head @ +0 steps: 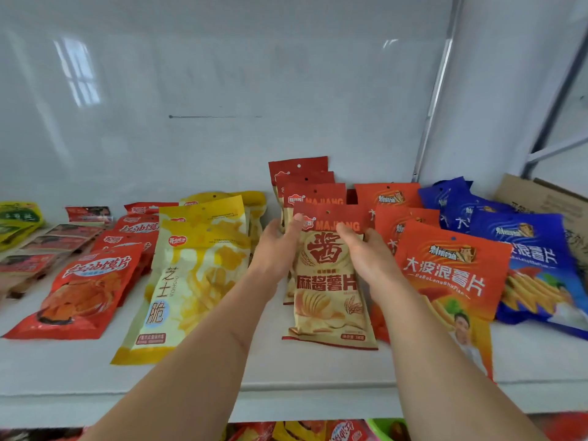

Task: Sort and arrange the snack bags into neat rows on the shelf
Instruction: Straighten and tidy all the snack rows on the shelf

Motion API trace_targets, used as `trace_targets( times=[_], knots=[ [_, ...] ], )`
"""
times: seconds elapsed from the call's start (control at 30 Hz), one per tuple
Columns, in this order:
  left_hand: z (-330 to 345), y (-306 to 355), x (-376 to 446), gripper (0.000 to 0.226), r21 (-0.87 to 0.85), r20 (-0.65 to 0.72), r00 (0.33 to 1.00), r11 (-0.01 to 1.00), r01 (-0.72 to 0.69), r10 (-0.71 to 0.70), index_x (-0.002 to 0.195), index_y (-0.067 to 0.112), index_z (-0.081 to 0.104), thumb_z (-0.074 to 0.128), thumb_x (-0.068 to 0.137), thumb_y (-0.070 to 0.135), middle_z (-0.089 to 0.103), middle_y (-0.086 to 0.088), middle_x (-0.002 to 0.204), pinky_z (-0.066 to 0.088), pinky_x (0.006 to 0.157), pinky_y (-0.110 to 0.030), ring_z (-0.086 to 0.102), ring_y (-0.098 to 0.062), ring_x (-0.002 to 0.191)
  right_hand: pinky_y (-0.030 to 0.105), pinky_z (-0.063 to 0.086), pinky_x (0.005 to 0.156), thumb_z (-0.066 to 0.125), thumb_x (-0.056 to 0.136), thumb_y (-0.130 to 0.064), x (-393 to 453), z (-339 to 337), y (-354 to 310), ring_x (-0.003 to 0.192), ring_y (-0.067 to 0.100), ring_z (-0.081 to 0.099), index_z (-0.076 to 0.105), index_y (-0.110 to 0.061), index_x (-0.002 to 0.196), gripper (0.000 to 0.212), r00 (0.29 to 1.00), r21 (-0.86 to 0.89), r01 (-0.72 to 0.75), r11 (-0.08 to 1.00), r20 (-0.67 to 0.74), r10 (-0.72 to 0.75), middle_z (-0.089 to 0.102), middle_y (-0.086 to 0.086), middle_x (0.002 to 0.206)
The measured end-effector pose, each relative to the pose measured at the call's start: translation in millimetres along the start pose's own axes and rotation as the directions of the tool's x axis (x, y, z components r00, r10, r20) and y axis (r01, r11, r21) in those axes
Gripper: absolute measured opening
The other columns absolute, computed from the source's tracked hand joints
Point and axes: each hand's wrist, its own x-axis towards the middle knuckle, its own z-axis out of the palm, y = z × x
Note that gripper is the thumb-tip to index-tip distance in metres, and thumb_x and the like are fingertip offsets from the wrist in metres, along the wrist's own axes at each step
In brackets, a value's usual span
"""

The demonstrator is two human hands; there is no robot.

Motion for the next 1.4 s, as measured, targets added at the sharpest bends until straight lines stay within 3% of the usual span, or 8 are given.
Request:
trace_targets(
  times=[0.07, 0.17, 0.37, 0.7, 0.87, 1.1, 1.2, 1.4],
  knots=[
    [7.3, 0.3, 12.5, 0.071, -0.108, 0.034, 0.997, 0.992, 0.073, -0.069, 0.147, 0.021, 0.039, 0.046, 0.094, 0.067, 0.063, 0.009, 0.117, 0.042, 0.075, -0.026, 0.058, -0.007, 0.090, 0.044, 0.048, 0.097, 0.059, 0.072, -0.079, 8.7, -1.7, -1.4, 0.116, 0.026, 0.060, 0.045, -0.026, 0.141, 0.088, 0.997, 0.025, -0.035, 0.999, 0.072, 0.033, 0.059, -0.002, 0.136],
    [13.6, -2.5, 29.9, 0.070, -0.150, 0.053, 0.992, 0.981, 0.124, -0.118, 0.144, 0.019, 0.036, 0.049, 0.094, 0.066, 0.065, 0.007, 0.110, 0.042, 0.068, -0.025, 0.060, -0.007, 0.085, 0.030, 0.047, 0.072, 0.060, 0.091, -0.057, 21.0, -4.3, -1.2, 0.076, 0.010, 0.060, 0.051, -0.036, 0.084, 0.023, 0.994, 0.057, 0.003, 0.998, 0.113, -0.009, 0.063, -0.010, 0.089],
    [21.1, -15.1, 66.1, 0.099, -0.210, 0.122, 0.972, 0.951, 0.225, -0.203, 0.151, 0.035, 0.028, 0.064, 0.071, 0.078, 0.068, -0.002, 0.123, 0.056, 0.092, -0.047, 0.071, -0.025, 0.103, 0.039, 0.057, 0.086, 0.063, 0.068, -0.075, 46.0, 8.7, 16.1, 0.089, 0.018, 0.073, 0.060, -0.034, 0.124, 0.070, 0.985, 0.130, -0.043, 0.991, 0.170, 0.020, 0.075, -0.008, 0.104],
    [25.9, -18.1, 90.9, 0.092, -0.195, 0.189, 0.957, 0.947, 0.257, -0.221, 0.129, 0.026, 0.056, 0.067, 0.057, 0.082, 0.078, -0.004, 0.103, 0.058, 0.089, -0.050, 0.076, -0.028, 0.090, 0.038, 0.059, 0.083, 0.067, 0.082, -0.055, 54.5, 22.0, 18.1, 0.084, 0.016, 0.075, 0.065, -0.031, 0.115, 0.042, 0.987, 0.162, 0.010, 0.987, 0.156, -0.035, 0.077, -0.006, 0.097],
    [23.6, -9.0, 87.5, 0.087, -0.027, 0.005, 0.979, 0.978, 0.205, -0.205, 0.131, 0.012, 0.052, 0.054, 0.076, 0.079, 0.072, -0.006, 0.111, 0.057, 0.093, -0.045, 0.071, -0.026, 0.097, 0.032, 0.058, 0.075, 0.065, 0.089, -0.048, 52.3, 28.9, 18.5, 0.079, 0.011, 0.074, 0.068, -0.034, 0.100, 0.019, 0.989, 0.136, 0.078, 0.988, 0.111, -0.094, 0.077, -0.009, 0.090],
    [18.5, -18.5, 94.4, 0.103, -0.065, 0.048, 0.974, 0.973, 0.223, -0.220, 0.129, 0.015, 0.058, 0.056, 0.056, 0.087, 0.075, -0.005, 0.105, 0.059, 0.087, -0.045, 0.074, -0.026, 0.091, 0.044, 0.052, 0.094, 0.055, 0.066, -0.083, 57.2, 38.1, 23.4, 0.101, 0.018, 0.066, 0.061, -0.035, 0.112, 0.067, 0.998, -0.034, 0.054, 0.998, 0.027, -0.053, 0.068, -0.009, 0.109],
    [18.9, -19.3, 92.5, 0.091, -0.125, 0.080, 0.968, 0.961, 0.248, -0.240, 0.123, 0.018, 0.061, 0.061, 0.060, 0.083, 0.078, -0.004, 0.099, 0.061, 0.084, -0.045, 0.076, -0.025, 0.085, 0.041, 0.051, 0.093, 0.058, 0.084, -0.064, 51.9, 35.8, 19.0, 0.097, 0.015, 0.065, 0.055, -0.041, 0.090, 0.024, 0.997, -0.062, 0.060, 0.996, 0.053, -0.057, 0.066, -0.015, 0.098],
    [22.4, -19.5, 88.5, 0.055, -0.114, 0.042, 0.984, 0.978, 0.174, -0.170, 0.119, 0.018, 0.054, 0.057, 0.089, 0.064, 0.073, -0.002, 0.101, 0.059, 0.084, -0.040, 0.072, -0.022, 0.089, 0.032, 0.044, 0.080, 0.059, 0.085, -0.062, 52.8, 31.3, 17.2, 0.082, 0.007, 0.058, 0.052, -0.036, 0.091, 0.028, 0.997, -0.060, 0.078, 0.995, 0.032, -0.077, 0.062, -0.016, 0.094]
  ],
)
